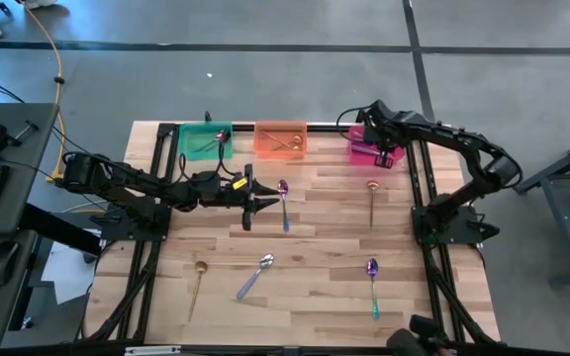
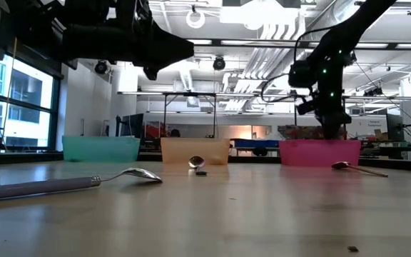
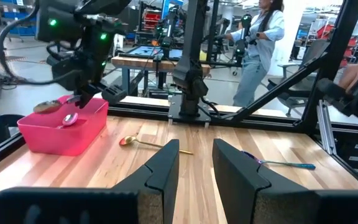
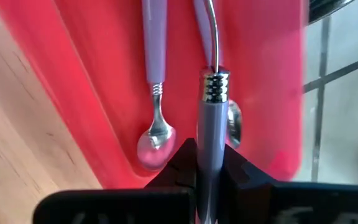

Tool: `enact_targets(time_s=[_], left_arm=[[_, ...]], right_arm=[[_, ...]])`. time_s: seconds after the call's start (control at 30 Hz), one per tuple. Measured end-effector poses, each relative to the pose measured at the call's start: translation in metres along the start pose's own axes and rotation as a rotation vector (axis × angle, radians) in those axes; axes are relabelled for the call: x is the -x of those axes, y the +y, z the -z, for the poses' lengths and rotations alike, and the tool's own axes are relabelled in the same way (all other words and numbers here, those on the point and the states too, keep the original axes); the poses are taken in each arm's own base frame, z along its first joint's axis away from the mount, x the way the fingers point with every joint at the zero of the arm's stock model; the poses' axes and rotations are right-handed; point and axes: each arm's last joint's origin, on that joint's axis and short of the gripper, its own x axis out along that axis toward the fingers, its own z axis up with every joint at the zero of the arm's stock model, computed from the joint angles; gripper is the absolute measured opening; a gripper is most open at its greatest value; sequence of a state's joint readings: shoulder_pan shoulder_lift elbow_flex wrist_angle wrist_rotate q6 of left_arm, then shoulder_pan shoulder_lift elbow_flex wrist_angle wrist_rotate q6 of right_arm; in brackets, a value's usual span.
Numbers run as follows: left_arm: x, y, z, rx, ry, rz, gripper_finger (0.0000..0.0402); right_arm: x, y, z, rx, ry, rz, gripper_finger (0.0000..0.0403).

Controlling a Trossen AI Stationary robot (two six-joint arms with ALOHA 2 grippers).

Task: Sort silverware by color (type)
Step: Put the purple spoon into the red bin

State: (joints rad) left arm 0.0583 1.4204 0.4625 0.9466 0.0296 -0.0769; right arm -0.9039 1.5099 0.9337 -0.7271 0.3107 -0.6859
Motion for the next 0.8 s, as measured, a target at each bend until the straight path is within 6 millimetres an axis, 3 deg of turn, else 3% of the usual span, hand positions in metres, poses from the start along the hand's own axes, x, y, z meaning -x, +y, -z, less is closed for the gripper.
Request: enact_targets(time_s=[0.27,0.5,0.8], left_arm=[[0.000,-0.002,0.000,-0.001,0.001,0.008,0.0090],[0.000,-0.002,0.000,-0.002,0.001,0.008,0.0090],[0.000,-0.002,0.001,-0.011,0.008,0.007,0.0090]], right_arm=[[-0.018,0.000,-0.007,0.033,0.018,-0.015,0.0003],[-0.028,-0.003,-0.003,0.020,0.055,-0.038,0.0035],[-0.021,-0.004,-0.002,-0.006,0.038,-0.023,0.0064]])
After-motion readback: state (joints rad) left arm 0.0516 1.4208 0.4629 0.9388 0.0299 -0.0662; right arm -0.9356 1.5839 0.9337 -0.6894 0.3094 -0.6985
